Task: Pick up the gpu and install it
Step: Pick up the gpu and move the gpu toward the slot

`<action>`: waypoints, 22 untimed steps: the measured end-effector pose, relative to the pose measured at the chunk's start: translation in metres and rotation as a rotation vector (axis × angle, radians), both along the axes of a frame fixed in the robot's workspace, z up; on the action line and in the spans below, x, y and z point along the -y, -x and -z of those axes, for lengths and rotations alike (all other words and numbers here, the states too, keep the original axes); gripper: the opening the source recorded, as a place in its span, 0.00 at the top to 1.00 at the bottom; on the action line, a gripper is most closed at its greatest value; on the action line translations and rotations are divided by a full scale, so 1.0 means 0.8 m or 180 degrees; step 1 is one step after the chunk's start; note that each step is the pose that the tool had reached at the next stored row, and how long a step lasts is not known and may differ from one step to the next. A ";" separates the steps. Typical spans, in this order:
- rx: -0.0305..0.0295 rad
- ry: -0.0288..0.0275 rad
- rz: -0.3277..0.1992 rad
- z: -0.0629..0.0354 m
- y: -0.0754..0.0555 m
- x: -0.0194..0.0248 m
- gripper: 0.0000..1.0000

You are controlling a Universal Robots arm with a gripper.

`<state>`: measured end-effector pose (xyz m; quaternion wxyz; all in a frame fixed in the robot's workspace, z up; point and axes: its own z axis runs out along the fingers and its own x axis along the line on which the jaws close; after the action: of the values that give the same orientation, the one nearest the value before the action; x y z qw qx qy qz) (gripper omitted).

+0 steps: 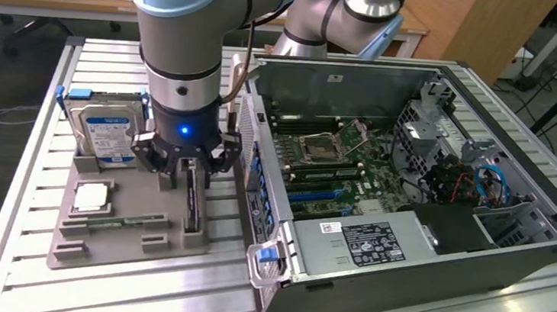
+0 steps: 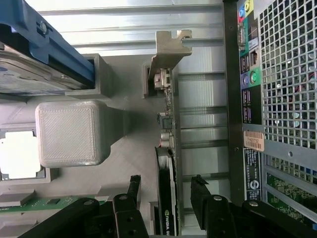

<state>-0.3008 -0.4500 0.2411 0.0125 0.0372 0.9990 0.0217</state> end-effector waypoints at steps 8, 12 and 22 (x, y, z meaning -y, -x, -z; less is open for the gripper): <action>0.0000 0.0000 0.0000 0.004 0.000 0.0000 0.47; 0.0000 0.0000 0.0000 0.006 0.000 0.0000 0.47; 0.0000 0.0000 0.0000 0.006 0.000 0.0000 0.47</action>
<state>-0.3008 -0.4500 0.2365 0.0125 0.0372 0.9990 0.0217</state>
